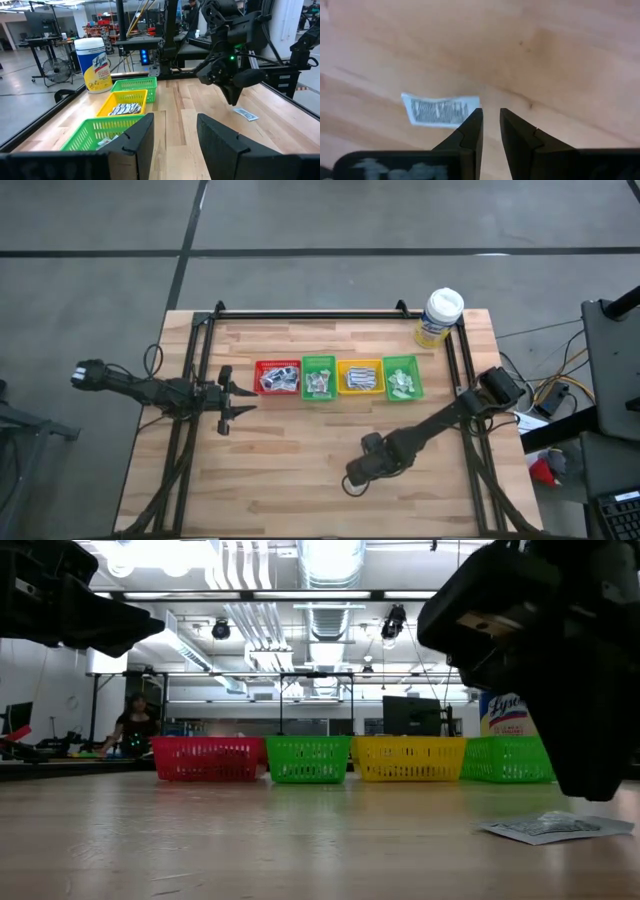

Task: Pick & Place First Aid Supplies
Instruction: Put the ointment pack into the left green basket

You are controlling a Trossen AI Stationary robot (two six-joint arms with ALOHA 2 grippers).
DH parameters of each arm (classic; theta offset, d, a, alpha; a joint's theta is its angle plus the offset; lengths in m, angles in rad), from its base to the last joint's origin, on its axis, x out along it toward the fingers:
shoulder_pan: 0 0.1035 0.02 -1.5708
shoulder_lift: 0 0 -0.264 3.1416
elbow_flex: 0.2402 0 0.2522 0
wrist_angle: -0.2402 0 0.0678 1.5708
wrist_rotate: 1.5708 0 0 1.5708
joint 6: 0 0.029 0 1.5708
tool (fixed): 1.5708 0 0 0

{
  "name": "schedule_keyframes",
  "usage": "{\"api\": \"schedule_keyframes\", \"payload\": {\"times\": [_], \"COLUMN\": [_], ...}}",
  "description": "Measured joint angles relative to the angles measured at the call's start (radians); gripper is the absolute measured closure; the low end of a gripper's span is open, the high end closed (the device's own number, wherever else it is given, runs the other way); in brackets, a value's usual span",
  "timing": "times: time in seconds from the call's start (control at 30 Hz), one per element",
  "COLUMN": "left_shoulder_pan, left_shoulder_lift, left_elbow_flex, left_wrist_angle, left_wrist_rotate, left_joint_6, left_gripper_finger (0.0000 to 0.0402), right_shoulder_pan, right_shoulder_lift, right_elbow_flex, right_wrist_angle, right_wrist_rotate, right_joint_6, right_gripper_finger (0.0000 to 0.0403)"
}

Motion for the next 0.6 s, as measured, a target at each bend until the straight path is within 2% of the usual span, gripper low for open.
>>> {"api": "schedule_keyframes", "payload": {"times": [0.2,0.33,0.5,0.6], "left_shoulder_pan": [0.0,0.0,0.0,0.0], "left_shoulder_lift": [0.0,0.0,0.0,0.002], "left_elbow_flex": [0.0,0.0,0.0,0.0], "left_wrist_angle": [0.0,0.0,-0.001,-0.003], "left_wrist_rotate": [0.0,-0.001,-0.003,-0.004], "left_joint_6": [0.003,0.003,0.003,0.003], "left_gripper_finger": [0.0251,0.0251,0.0251,0.0251], "right_shoulder_pan": [0.0,0.0,-0.002,-0.004], "right_shoulder_lift": [-0.001,0.045,0.156,0.217], "right_elbow_flex": [0.013,0.043,0.166,0.27], "right_wrist_angle": [0.006,0.018,-0.052,-0.165], "right_wrist_rotate": [-0.003,-0.019,-0.055,-0.056], "right_joint_6": [-0.024,-0.047,-0.174,-0.238], "right_gripper_finger": [0.034,0.034,0.034,0.034]}}
